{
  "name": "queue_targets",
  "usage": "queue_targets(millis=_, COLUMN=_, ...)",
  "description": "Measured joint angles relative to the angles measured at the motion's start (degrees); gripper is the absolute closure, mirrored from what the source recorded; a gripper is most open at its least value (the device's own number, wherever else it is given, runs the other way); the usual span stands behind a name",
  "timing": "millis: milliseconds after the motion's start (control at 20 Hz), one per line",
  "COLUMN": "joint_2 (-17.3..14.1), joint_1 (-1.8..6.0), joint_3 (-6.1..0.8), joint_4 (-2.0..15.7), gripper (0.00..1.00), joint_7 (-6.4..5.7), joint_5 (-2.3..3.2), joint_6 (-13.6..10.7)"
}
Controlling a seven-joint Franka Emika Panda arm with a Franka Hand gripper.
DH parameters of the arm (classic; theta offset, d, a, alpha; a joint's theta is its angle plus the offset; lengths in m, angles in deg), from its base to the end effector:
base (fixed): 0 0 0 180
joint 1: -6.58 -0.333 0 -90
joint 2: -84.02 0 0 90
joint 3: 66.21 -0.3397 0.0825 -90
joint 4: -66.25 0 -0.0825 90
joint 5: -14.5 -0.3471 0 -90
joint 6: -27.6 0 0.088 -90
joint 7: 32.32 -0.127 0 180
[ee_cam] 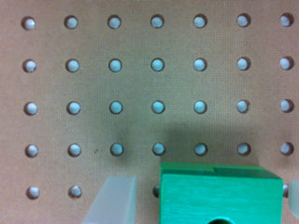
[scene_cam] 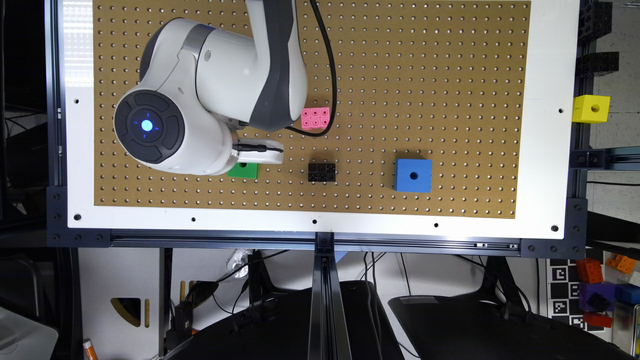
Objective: Pick up green block.
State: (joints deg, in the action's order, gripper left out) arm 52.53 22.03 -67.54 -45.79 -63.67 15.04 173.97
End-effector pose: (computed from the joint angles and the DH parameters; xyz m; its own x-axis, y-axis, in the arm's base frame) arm 0.5959 -0.1507 0.2271 0.7032 -0.7100 0.0391 -0.7093 -0.7042 -0.0314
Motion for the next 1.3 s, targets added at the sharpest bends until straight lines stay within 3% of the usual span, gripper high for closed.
queue_targets(millis=600, joint_2=-1.32, joint_1=0.0, joint_3=-0.43, joint_4=0.76, gripper=0.0, joint_7=0.0, joint_5=0.0, joint_6=0.64)
queue_targets(millis=850, joint_2=-3.88, joint_1=0.02, joint_3=-0.43, joint_4=2.93, gripper=0.0, joint_7=0.0, joint_5=0.0, joint_6=0.88)
queue_targets(millis=1100, joint_2=-4.08, joint_1=0.0, joint_3=-0.45, joint_4=3.2, gripper=0.0, joint_7=0.0, joint_5=0.0, joint_6=0.9)
queue_targets(millis=1150, joint_2=-4.17, joint_1=0.03, joint_3=-0.49, joint_4=3.36, gripper=1.0, joint_7=-0.01, joint_5=0.0, joint_6=0.91)
queue_targets(millis=1300, joint_2=-4.17, joint_1=0.03, joint_3=-0.49, joint_4=3.36, gripper=1.0, joint_7=-0.01, joint_5=0.0, joint_6=0.91)
